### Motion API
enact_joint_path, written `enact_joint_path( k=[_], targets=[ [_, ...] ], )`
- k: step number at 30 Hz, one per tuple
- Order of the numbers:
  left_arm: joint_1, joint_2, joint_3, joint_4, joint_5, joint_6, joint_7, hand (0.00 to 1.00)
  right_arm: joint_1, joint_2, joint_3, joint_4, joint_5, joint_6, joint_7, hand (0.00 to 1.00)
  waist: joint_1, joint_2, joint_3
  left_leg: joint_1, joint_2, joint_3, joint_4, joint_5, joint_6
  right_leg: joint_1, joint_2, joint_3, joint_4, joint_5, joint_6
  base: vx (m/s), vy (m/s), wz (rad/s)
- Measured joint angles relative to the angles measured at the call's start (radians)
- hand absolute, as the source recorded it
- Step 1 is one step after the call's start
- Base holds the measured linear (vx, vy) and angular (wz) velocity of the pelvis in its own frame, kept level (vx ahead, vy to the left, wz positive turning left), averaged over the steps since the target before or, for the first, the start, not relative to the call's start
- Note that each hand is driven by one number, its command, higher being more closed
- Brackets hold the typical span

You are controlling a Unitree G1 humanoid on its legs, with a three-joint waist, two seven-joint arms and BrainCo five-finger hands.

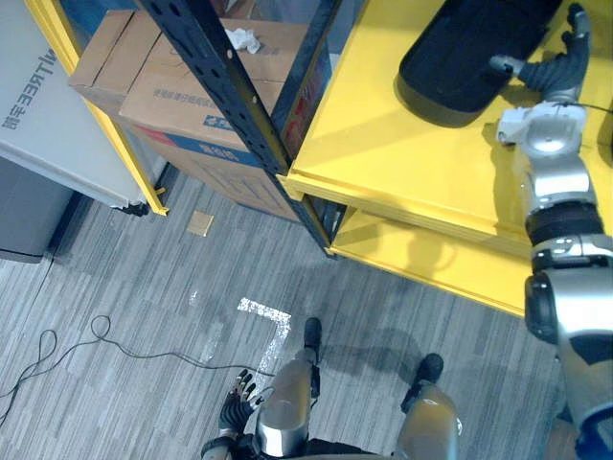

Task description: Walk over and take plastic housings, then place them on the shelf

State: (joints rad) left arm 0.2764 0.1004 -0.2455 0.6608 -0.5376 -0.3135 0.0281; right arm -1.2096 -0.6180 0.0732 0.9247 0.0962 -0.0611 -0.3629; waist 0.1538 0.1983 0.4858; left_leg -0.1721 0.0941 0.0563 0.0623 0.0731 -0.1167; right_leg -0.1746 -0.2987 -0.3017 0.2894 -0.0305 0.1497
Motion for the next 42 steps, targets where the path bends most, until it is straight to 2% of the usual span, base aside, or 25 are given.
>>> enact_joint_path(
  k=[14, 20, 25, 27, 34, 36, 39, 41, 42],
  targets=[
    [0.000, -0.001, 0.000, 0.001, -0.003, -0.006, -0.002, 0.00, -0.019, -0.022, 0.029, 0.029, 0.051, -0.022, 0.134, 0.00, 0.003, 0.001, 0.000, -0.003, 0.001, -0.015, 0.003, 0.002, -0.002, 0.000, 0.000, -0.008, 0.017, -0.009, -0.004, -0.01, -0.009, 0.02],
    [0.000, -0.001, 0.000, 0.002, -0.003, -0.007, -0.002, 0.00, -0.019, -0.023, 0.030, 0.029, 0.051, -0.030, 0.164, 0.00, 0.003, 0.002, -0.001, -0.004, 0.001, -0.015, 0.005, 0.002, -0.002, 0.000, 0.000, -0.007, 0.017, -0.009, -0.004, 0.00, 0.000, 0.00],
    [-0.003, -0.019, 0.000, 0.008, -0.004, -0.011, -0.001, 0.00, -0.018, -0.023, 0.044, 0.029, 0.049, -0.039, 0.167, 0.00, 0.019, 0.019, -0.012, -0.005, 0.001, -0.017, 0.005, 0.002, -0.002, 0.000, 0.000, -0.008, 0.017, -0.009, -0.004, 0.00, 0.000, 0.00],
    [-0.003, -0.032, 0.000, 0.008, -0.004, -0.012, -0.001, 0.00, -0.019, -0.023, 0.044, 0.029, 0.048, -0.060, 0.161, 0.00, 0.028, 0.027, -0.018, -0.007, 0.001, -0.019, 0.004, 0.002, -0.002, 0.000, 0.000, -0.010, 0.017, -0.009, -0.004, 0.00, -0.013, 0.02],
    [-0.003, -0.032, 0.000, 0.018, -0.004, -0.015, -0.009, 0.00, -0.029, -0.021, 0.044, 0.029, 0.047, -0.127, 0.136, 0.00, 0.035, 0.027, -0.018, -0.019, 0.001, -0.025, 0.004, 0.006, -0.003, -0.002, 0.000, -0.025, 0.015, -0.009, -0.004, 0.00, -0.015, 0.05],
    [-0.003, -0.032, 0.001, 0.021, -0.005, -0.019, -0.009, 0.00, -0.042, -0.021, 0.044, 0.029, 0.045, -0.139, 0.106, 0.00, 0.039, 0.027, -0.018, -0.019, 0.001, -0.025, 0.004, 0.006, -0.003, -0.002, 0.000, -0.025, 0.015, -0.009, -0.004, 0.00, 0.000, 0.00],
    [-0.003, -0.032, 0.001, 0.027, -0.005, -0.035, -0.011, 0.00, -0.070, -0.021, 0.037, 0.029, -0.037, -0.169, 0.019, 0.00, 0.042, 0.027, -0.018, -0.017, 0.001, -0.024, 0.001, 0.007, -0.003, 0.000, 0.001, -0.025, 0.013, -0.009, -0.004, 0.00, 0.000, 0.00],
    [-0.002, -0.032, 0.001, 0.033, -0.004, -0.051, -0.014, 0.00, -0.080, -0.022, 0.022, 0.023, -0.121, -0.224, -0.072, 0.00, 0.044, 0.027, -0.018, -0.008, 0.002, -0.023, -0.004, 0.009, -0.004, 0.006, 0.002, -0.023, 0.011, -0.009, -0.004, 0.00, 0.000, -0.03],
    [-0.002, -0.032, 0.001, 0.034, -0.004, -0.056, -0.014, 0.00, -0.080, -0.022, 0.017, 0.016, -0.145, -0.234, -0.102, 0.00, 0.044, 0.027, -0.018, -0.003, 0.002, -0.022, -0.009, 0.011, -0.004, 0.010, 0.002, -0.023, 0.009, -0.009, -0.004, 0.00, 0.000, 0.00]
  ],
)
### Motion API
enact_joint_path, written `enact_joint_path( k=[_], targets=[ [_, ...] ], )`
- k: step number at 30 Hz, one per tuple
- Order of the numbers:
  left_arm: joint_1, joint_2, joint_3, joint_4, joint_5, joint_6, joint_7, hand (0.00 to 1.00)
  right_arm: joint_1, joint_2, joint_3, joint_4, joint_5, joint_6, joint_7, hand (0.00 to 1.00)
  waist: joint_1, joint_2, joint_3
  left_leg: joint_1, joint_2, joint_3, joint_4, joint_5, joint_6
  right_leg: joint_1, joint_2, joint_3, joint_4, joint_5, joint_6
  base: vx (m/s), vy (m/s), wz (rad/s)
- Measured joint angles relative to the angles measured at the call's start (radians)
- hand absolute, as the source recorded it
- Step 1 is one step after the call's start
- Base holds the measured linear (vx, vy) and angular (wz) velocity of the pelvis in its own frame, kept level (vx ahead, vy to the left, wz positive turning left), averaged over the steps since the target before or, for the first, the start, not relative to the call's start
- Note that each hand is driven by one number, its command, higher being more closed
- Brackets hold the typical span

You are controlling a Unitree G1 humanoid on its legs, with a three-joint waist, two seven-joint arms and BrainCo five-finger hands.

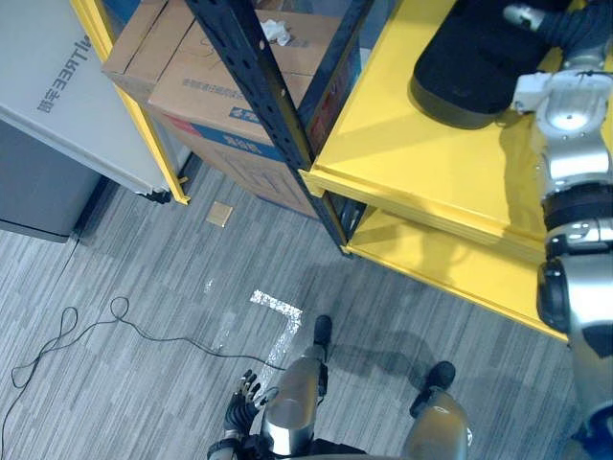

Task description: Walk over and take plastic housings, then place them on the shelf

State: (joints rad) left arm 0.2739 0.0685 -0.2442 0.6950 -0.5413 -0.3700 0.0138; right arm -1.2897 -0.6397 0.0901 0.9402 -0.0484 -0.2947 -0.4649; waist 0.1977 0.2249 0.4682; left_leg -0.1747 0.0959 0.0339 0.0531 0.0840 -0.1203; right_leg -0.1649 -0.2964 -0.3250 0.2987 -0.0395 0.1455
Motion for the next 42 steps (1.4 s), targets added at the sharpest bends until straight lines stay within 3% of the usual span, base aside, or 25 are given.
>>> enact_joint_path(
  k=[2, 4, 6, 8, 10, 11, 13, 15, 16, 19, 22, 24, 28, 34, 42],
  targets=[
    [0.000, 0.000, 0.002, 0.006, 0.001, -0.006, -0.001, 0.00, 0.000, 0.000, -0.043, -0.085, -0.074, -0.037, -0.103, 0.00, -0.008, -0.001, 0.001, 0.017, 0.002, 0.000, -0.020, 0.008, 0.000, 0.017, 0.005, -0.003, -0.015, 0.003, 0.003, 0.00, 0.000, 0.00],
    [0.000, 0.000, 0.009, 0.016, 0.002, -0.010, -0.002, 0.00, 0.009, 0.004, -0.076, -0.214, -0.093, -0.058, -0.145, 0.00, -0.019, -0.003, 0.002, 0.028, 0.002, 0.001, -0.027, 0.008, 0.000, 0.031, 0.008, -0.007, -0.029, 0.007, 0.005, 0.01, -0.008, -0.02],
    [-0.001, 0.000, 0.027, 0.020, 0.004, -0.012, -0.002, 0.00, 0.043, 0.029, -0.102, -0.385, -0.081, -0.062, -0.136, 0.00, -0.029, -0.011, 0.008, 0.050, 0.004, 0.003, -0.037, 0.008, 0.000, 0.053, 0.012, -0.007, -0.044, 0.010, 0.006, 0.04, -0.019, -0.06],
    [-0.001, 0.001, 0.058, 0.020, 0.013, -0.018, 0.000, 0.00, 0.101, 0.072, -0.103, -0.547, -0.015, -0.045, -0.057, 0.00, -0.044, -0.029, 0.015, 0.077, 0.010, 0.004, -0.047, 0.007, -0.001, 0.081, 0.020, -0.009, -0.056, 0.010, 0.006, 0.05, -0.029, -0.05],
    [-0.004, 0.003, 0.086, 0.020, 0.043, -0.019, 0.001, 0.00, 0.191, 0.161, -0.085, -0.673, 0.056, 0.006, 0.040, 0.00, -0.052, -0.061, 0.009, 0.091, 0.021, 0.007, -0.050, 0.007, -0.001, 0.099, 0.031, -0.012, -0.065, 0.008, 0.004, 0.03, -0.047, -0.04],
    [-0.003, 0.003, 0.087, 0.020, 0.047, -0.019, 0.000, 0.00, 0.215, 0.185, -0.075, -0.690, 0.076, 0.026, 0.065, 0.00, -0.051, -0.068, 0.005, 0.095, 0.023, 0.007, -0.051, 0.006, -0.002, 0.102, 0.033, -0.012, -0.065, 0.007, 0.002, 0.03, -0.041, -0.02],
    [-0.002, 0.005, 0.115, 0.024, 0.071, -0.018, 0.005, 0.00, 0.299, 0.287, 0.005, -0.702, 0.115, 0.120, 0.173, 0.00, -0.050, -0.090, -0.002, 0.123, 0.030, 0.008, -0.055, 0.003, -0.006, 0.138, 0.041, -0.024, -0.075, 0.003, -0.001, 0.02, -0.031, 0.04],
    [0.001, 0.007, 0.133, 0.028, 0.092, -0.019, 0.007, 0.00, 0.355, 0.352, 0.095, -0.702, 0.123, 0.182, 0.246, 0.00, -0.048, -0.108, -0.011, 0.144, 0.035, 0.007, -0.063, 0.000, -0.010, 0.166, 0.048, -0.031, -0.088, 0.002, -0.001, 0.00, -0.014, 0.04],
    [0.001, 0.007, 0.151, 0.028, 0.114, -0.019, 0.012, 0.00, 0.381, 0.396, 0.149, -0.702, 0.160, 0.207, 0.288, 0.00, -0.045, -0.126, -0.021, 0.148, 0.039, 0.007, -0.064, -0.002, -0.012, 0.171, 0.053, -0.032, -0.094, 0.002, -0.001, 0.00, 0.000, 0.00],
    [0.005, 0.031, 0.166, 0.032, 0.129, -0.011, 0.032, 0.00, 0.433, 0.484, 0.189, -0.698, 0.207, 0.234, 0.321, 0.00, -0.041, -0.169, -0.043, 0.166, 0.043, -0.001, -0.082, -0.002, -0.013, 0.206, 0.061, -0.052, -0.122, 0.003, 0.001, 0.00, -0.020, 0.11],
    [0.026, 0.046, 0.189, 0.043, 0.143, 0.019, 0.053, 0.00, 0.456, 0.520, 0.188, -0.693, 0.242, 0.233, 0.290, 0.00, -0.041, -0.208, -0.063, 0.173, 0.043, -0.002, -0.081, -0.004, -0.014, 0.224, 0.064, -0.056, -0.138, 0.006, 0.004, 0.00, -0.004, 0.03],
    [0.035, 0.047, 0.199, 0.045, 0.164, 0.029, 0.057, 0.00, 0.457, 0.525, 0.184, -0.688, 0.243, 0.229, 0.261, 0.00, -0.042, -0.215, -0.068, 0.173, 0.043, -0.003, -0.081, -0.004, -0.014, 0.225, 0.065, -0.057, -0.139, 0.006, 0.004, 0.00, 0.000, 0.00],
    [0.041, 0.049, 0.201, 0.066, 0.167, 0.052, 0.061, 0.00, 0.464, 0.549, 0.176, -0.658, 0.231, 0.223, 0.148, 0.00, -0.046, -0.215, -0.068, 0.173, 0.048, -0.004, -0.079, -0.004, -0.014, 0.226, 0.069, -0.057, -0.140, 0.006, 0.003, 0.00, 0.000, 0.00],
    [0.040, 0.048, 0.200, 0.075, 0.165, 0.046, 0.060, 0.00, 0.495, 0.591, 0.155, -0.600, 0.220, 0.223, 0.000, 0.00, -0.046, -0.214, -0.068, 0.170, 0.049, -0.002, -0.075, -0.005, -0.015, 0.225, 0.071, -0.056, -0.143, 0.006, 0.003, 0.00, 0.000, 0.00],
    [0.039, 0.041, 0.197, 0.085, 0.154, 0.041, 0.057, 0.00, 0.501, 0.611, 0.136, -0.503, 0.221, 0.224, -0.014, 0.00, -0.049, -0.201, -0.067, 0.127, 0.049, -0.004, -0.008, -0.036, -0.014, 0.211, 0.070, -0.054, -0.138, 0.007, 0.001, 0.00, 0.000, 0.00]
  ],
)
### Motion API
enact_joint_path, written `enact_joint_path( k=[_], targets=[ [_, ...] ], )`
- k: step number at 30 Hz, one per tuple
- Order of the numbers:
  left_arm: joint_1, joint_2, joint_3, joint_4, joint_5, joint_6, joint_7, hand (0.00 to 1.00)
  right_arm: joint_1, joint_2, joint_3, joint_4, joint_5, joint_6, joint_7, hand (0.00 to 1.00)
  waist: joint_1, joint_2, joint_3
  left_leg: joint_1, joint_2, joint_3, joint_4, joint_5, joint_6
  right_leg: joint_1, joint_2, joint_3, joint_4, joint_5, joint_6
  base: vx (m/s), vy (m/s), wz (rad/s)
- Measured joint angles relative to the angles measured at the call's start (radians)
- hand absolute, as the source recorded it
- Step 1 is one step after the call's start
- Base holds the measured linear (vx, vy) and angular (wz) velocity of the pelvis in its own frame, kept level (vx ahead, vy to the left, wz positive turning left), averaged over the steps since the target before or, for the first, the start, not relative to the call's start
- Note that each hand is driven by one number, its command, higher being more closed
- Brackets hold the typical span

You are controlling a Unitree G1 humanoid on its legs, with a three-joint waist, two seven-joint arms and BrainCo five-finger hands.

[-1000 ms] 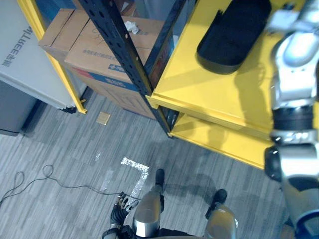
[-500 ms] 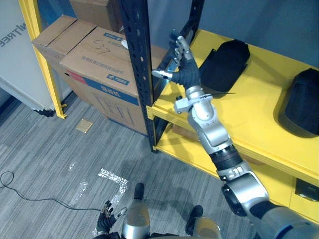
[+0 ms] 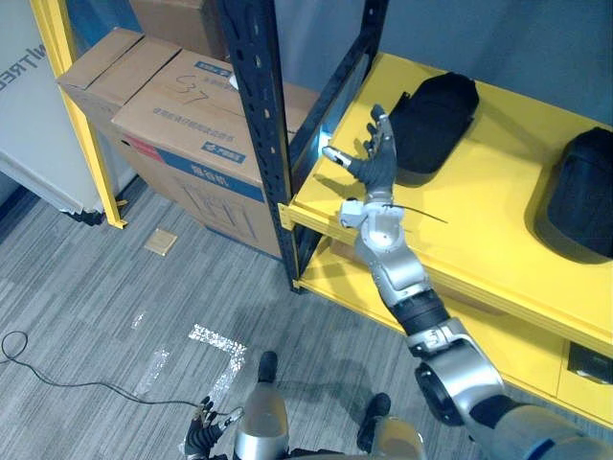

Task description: Walk over and take plastic housings, then place them on the shelf

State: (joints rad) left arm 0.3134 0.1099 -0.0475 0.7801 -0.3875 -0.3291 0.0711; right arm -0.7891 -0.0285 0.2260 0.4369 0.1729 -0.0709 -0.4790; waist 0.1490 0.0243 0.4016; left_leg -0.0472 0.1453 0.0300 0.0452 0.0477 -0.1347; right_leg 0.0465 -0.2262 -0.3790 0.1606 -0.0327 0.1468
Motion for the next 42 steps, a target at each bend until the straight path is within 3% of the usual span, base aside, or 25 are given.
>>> enact_joint_path(
  k=[4, 12, 18, 26, 32, 38, 41, 42],
  targets=[
    [-0.008, -0.004, -0.017, 0.000, -0.006, 0.000, -0.001, 0.00, -0.001, 0.001, 0.002, 0.043, 0.000, 0.003, 0.026, 0.00, -0.001, 0.028, 0.008, -0.029, -0.001, -0.012, 0.019, -0.002, 0.001, -0.020, -0.002, -0.003, 0.013, -0.001, -0.001, -0.02, 0.001, 0.06],
    [-0.010, -0.012, -0.022, 0.000, -0.009, 0.003, -0.002, 0.00, -0.008, -0.002, 0.001, 0.089, -0.003, 0.008, 0.037, 0.00, -0.001, 0.045, 0.016, -0.054, -0.002, -0.021, 0.031, -0.001, 0.001, -0.049, -0.009, -0.005, 0.047, -0.010, -0.008, -0.02, -0.004, 0.02],
    [-0.010, -0.011, -0.038, 0.000, -0.018, 0.002, -0.007, 0.00, -0.022, -0.019, -0.014, 0.105, -0.039, 0.008, -0.047, 0.00, -0.002, 0.056, 0.021, -0.058, -0.009, -0.020, 0.031, -0.001, 0.002, -0.066, -0.023, -0.003, 0.077, -0.024, -0.007, -0.02, 0.000, 0.00],
    [-0.010, -0.017, -0.045, 0.014, -0.037, 0.001, -0.008, 0.00, -0.032, -0.026, -0.122, 0.120, -0.040, -0.002, -0.156, 0.00, -0.003, 0.056, 0.022, -0.052, -0.018, 0.005, 0.019, 0.003, 0.007, -0.087, -0.035, 0.024, 0.085, -0.022, -0.003, 0.00, 0.002, -0.06],
    [-0.010, -0.017, -0.044, 0.026, -0.037, -0.001, -0.008, 0.00, -0.031, -0.039, -0.154, 0.123, -0.038, -0.006, -0.156, 0.00, -0.024, 0.056, 0.022, -0.041, -0.017, 0.013, 0.015, 0.003, 0.007, -0.083, -0.035, 0.030, 0.085, -0.022, -0.003, 0.00, -0.005, -0.04],
    [-0.010, -0.016, -0.044, 0.027, -0.035, -0.001, -0.009, 0.00, -0.002, -0.043, -0.153, 0.109, -0.038, -0.019, -0.145, 0.00, -0.026, 0.056, 0.021, -0.019, -0.016, 0.033, 0.001, 0.003, 0.007, -0.083, -0.033, 0.050, 0.084, -0.022, -0.003, -0.01, -0.008, -0.09],
    [-0.010, -0.016, -0.044, 0.027, -0.034, -0.001, -0.010, 0.00, 0.031, -0.046, -0.151, 0.071, -0.033, -0.035, -0.096, 0.00, -0.027, 0.056, 0.021, -0.020, -0.017, 0.035, -0.002, 0.003, 0.007, -0.082, -0.032, 0.051, 0.074, -0.021, -0.001, 0.00, 0.000, 0.00],
    [-0.010, -0.016, -0.043, 0.028, -0.034, -0.001, -0.011, 0.00, 0.046, -0.047, -0.146, 0.050, -0.029, -0.042, -0.047, 0.00, -0.027, 0.056, 0.021, -0.020, -0.017, 0.036, -0.002, 0.003, 0.007, -0.081, -0.032, 0.051, 0.072, -0.020, 0.000, 0.00, 0.000, 0.00]
  ],
)
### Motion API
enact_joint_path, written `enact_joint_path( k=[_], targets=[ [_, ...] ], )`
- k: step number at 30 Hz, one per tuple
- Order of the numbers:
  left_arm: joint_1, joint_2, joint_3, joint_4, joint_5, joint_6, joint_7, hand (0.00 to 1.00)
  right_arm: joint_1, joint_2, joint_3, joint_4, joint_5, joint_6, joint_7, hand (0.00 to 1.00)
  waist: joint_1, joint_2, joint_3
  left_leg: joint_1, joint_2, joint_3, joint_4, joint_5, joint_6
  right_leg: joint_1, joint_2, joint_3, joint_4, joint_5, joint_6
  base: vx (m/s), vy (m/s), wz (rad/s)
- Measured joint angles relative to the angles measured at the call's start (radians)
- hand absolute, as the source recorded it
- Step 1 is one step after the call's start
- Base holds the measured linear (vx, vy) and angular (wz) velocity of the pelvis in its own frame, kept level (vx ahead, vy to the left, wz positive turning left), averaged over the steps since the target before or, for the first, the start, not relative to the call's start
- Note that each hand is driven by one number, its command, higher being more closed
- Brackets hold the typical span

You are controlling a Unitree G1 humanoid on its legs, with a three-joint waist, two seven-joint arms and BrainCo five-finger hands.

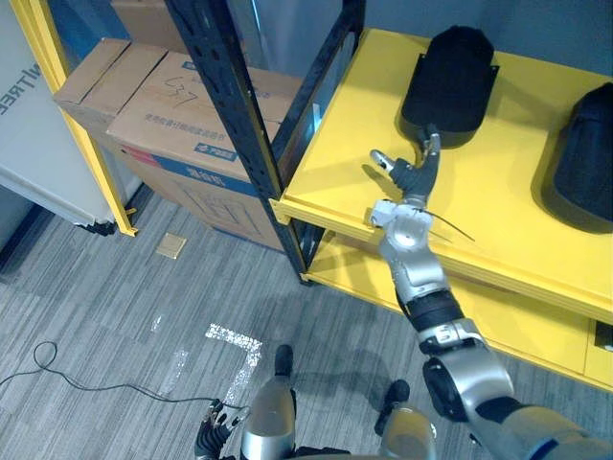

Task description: Walk over and take plastic housings, then place them on the shelf

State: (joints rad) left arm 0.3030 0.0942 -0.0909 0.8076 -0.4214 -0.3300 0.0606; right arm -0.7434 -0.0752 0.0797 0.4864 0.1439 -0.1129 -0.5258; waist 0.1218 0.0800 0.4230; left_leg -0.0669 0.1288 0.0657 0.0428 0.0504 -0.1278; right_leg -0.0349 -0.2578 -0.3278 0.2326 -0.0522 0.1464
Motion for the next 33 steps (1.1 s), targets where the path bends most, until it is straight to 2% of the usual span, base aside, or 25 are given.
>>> enact_joint_path(
  k=[3, 4, 5, 6, 7, 9, 10, 11, 12, 13, 14, 17, 18, 20, 23, 25, 28, 33],
  targets=[
    [0.000, 0.000, 0.001, 0.002, 0.002, 0.000, -0.001, 0.00, 0.037, -0.001, 0.069, -0.070, -0.017, -0.009, 0.107, 0.00, -0.003, 0.000, 0.000, 0.003, 0.003, 0.003, -0.001, 0.000, 0.000, 0.003, 0.004, 0.002, -0.005, 0.006, 0.001, 0.01, -0.005, -0.01],
    [0.000, 0.000, 0.002, 0.001, 0.005, 0.000, -0.001, 0.00, 0.047, -0.001, 0.090, -0.098, -0.031, -0.009, 0.121, 0.00, -0.004, -0.001, 0.000, 0.004, 0.004, 0.004, -0.001, 0.000, 0.000, 0.004, 0.006, 0.003, -0.009, 0.007, 0.001, 0.03, -0.022, -0.08],
    [0.000, 0.000, 0.004, 0.001, 0.008, -0.001, 0.000, 0.00, 0.074, 0.000, 0.146, -0.209, -0.094, -0.010, 0.145, 0.00, -0.005, -0.002, 0.000, 0.006, 0.011, 0.010, -0.003, -0.001, -0.001, 0.010, 0.015, 0.004, -0.025, 0.015, -0.002, 0.02, -0.016, -0.07],
    [0.000, 0.000, 0.005, 0.001, 0.008, -0.001, 0.000, 0.00, 0.078, 0.000, 0.153, -0.234, -0.116, -0.010, 0.149, 0.00, -0.005, -0.003, 0.000, 0.007, 0.013, 0.012, -0.004, -0.001, -0.001, 0.012, 0.017, 0.004, -0.029, 0.017, -0.002, 0.02, -0.024, -0.11],
    [0.000, 0.000, 0.010, 0.001, 0.009, -0.001, -0.001, 0.00, 0.094, -0.004, 0.193, -0.330, -0.195, -0.014, 0.168, 0.00, -0.005, -0.008, 0.000, 0.016, 0.020, 0.017, -0.005, -0.003, -0.005, 0.022, 0.026, 0.004, -0.043, 0.021, -0.003, 0.02, -0.024, -0.09],
    [0.000, 0.009, 0.016, 0.003, 0.023, -0.001, -0.002, 0.00, 0.108, -0.009, 0.225, -0.455, -0.291, -0.017, 0.179, 0.00, -0.008, -0.023, -0.008, 0.022, 0.027, 0.023, -0.006, -0.005, -0.007, 0.035, 0.035, 0.003, -0.054, 0.021, -0.004, 0.03, -0.030, -0.05],
    [0.001, 0.012, 0.038, 0.006, 0.039, 0.000, -0.004, 0.00, 0.109, -0.022, 0.224, -0.523, -0.385, -0.015, 0.178, 0.00, -0.012, -0.043, -0.018, 0.026, 0.030, 0.026, -0.009, -0.005, -0.007, 0.036, 0.038, 0.003, -0.057, 0.021, -0.004, 0.00, 0.000, 0.00],
    [0.001, 0.015, 0.043, 0.008, 0.041, 0.000, -0.004, 0.00, 0.109, -0.035, 0.220, -0.543, -0.418, -0.012, 0.178, 0.00, -0.013, -0.050, -0.022, 0.026, 0.030, 0.026, -0.011, -0.005, -0.007, 0.036, 0.038, 0.003, -0.058, 0.021, -0.004, 0.00, 0.000, 0.00],
    [0.002, 0.022, 0.052, 0.012, 0.047, 0.001, -0.004, 0.00, 0.107, -0.070, 0.206, -0.572, -0.493, 0.012, 0.182, 0.00, -0.018, -0.067, -0.032, 0.026, 0.029, 0.027, -0.017, -0.005, -0.007, 0.037, 0.039, 0.003, -0.064, 0.022, -0.003, 0.00, 0.000, 0.00],
    [0.003, 0.027, 0.055, 0.013, 0.048, 0.001, -0.004, 0.00, 0.105, -0.091, 0.200, -0.577, -0.521, 0.028, 0.188, 0.00, -0.020, -0.076, -0.036, 0.026, 0.029, 0.027, -0.019, -0.005, -0.007, 0.037, 0.039, 0.003, -0.069, 0.022, -0.003, 0.00, 0.000, 0.00],
    [0.003, 0.033, 0.071, 0.016, 0.050, 0.002, -0.005, 0.00, 0.103, -0.137, 0.185, -0.578, -0.558, 0.065, 0.206, 0.00, -0.021, -0.091, -0.045, 0.026, 0.028, 0.029, -0.023, -0.005, -0.007, 0.037, 0.040, 0.003, -0.076, 0.025, -0.003, 0.00, 0.000, 0.00],
    [0.003, 0.040, 0.089, 0.014, 0.077, 0.004, -0.005, 0.00, 0.067, -0.264, 0.172, -0.532, -0.611, 0.171, 0.277, 0.00, -0.024, -0.114, -0.058, 0.029, 0.028, 0.033, -0.035, -0.004, -0.008, 0.040, 0.045, 0.005, -0.100, 0.043, -0.002, 0.00, 0.010, -0.04],
    [0.003, 0.041, 0.089, 0.012, 0.078, 0.005, -0.005, 0.00, 0.054, -0.281, 0.172, -0.513, -0.614, 0.182, 0.289, 0.00, -0.024, -0.115, -0.058, 0.029, 0.029, 0.033, -0.035, -0.004, -0.008, 0.043, 0.047, 0.005, -0.104, 0.047, -0.003, 0.00, 0.000, 0.00],
    [0.004, 0.042, 0.089, -0.004, 0.078, 0.018, -0.004, 0.00, 0.000, -0.341, 0.191, -0.430, -0.630, 0.234, 0.377, 0.00, -0.023, -0.116, -0.059, 0.034, 0.032, 0.031, -0.035, -0.003, -0.009, 0.057, 0.053, 0.003, -0.118, 0.051, -0.003, 0.00, 0.000, 0.00],
    [0.004, 0.046, 0.089, -0.015, 0.078, 0.044, -0.005, 0.00, -0.054, -0.385, 0.226, -0.344, -0.629, 0.272, 0.441, 0.00, -0.021, -0.118, -0.060, 0.033, 0.036, 0.030, -0.035, -0.002, -0.010, 0.057, 0.058, 0.002, -0.125, 0.055, -0.005, 0.00, 0.000, 0.00],
    [0.004, 0.047, 0.090, -0.026, 0.078, 0.061, -0.005, 0.00, -0.091, -0.403, 0.246, -0.255, -0.628, 0.315, 0.505, 0.00, -0.017, -0.118, -0.060, 0.035, 0.037, 0.026, -0.035, -0.002, -0.011, 0.070, 0.061, -0.004, -0.136, 0.058, -0.005, 0.02, -0.012, 0.04],
    [0.004, 0.048, 0.090, -0.049, 0.077, 0.086, -0.005, 0.00, -0.158, -0.430, 0.268, -0.116, -0.619, 0.341, 0.522, 0.00, -0.004, -0.118, -0.060, 0.033, 0.037, 0.024, -0.035, -0.002, -0.010, 0.070, 0.062, -0.006, -0.141, 0.060, -0.005, 0.00, -0.003, 0.01],
    [0.004, 0.048, 0.090, -0.068, 0.078, 0.116, -0.005, 0.00, -0.231, -0.452, 0.268, -0.019, -0.581, 0.338, 0.529, 0.00, 0.009, -0.118, -0.060, 0.027, 0.036, 0.008, -0.034, -0.002, -0.011, 0.077, 0.063, -0.023, -0.144, 0.060, -0.005, 0.00, -0.005, 0.07]
  ],
)
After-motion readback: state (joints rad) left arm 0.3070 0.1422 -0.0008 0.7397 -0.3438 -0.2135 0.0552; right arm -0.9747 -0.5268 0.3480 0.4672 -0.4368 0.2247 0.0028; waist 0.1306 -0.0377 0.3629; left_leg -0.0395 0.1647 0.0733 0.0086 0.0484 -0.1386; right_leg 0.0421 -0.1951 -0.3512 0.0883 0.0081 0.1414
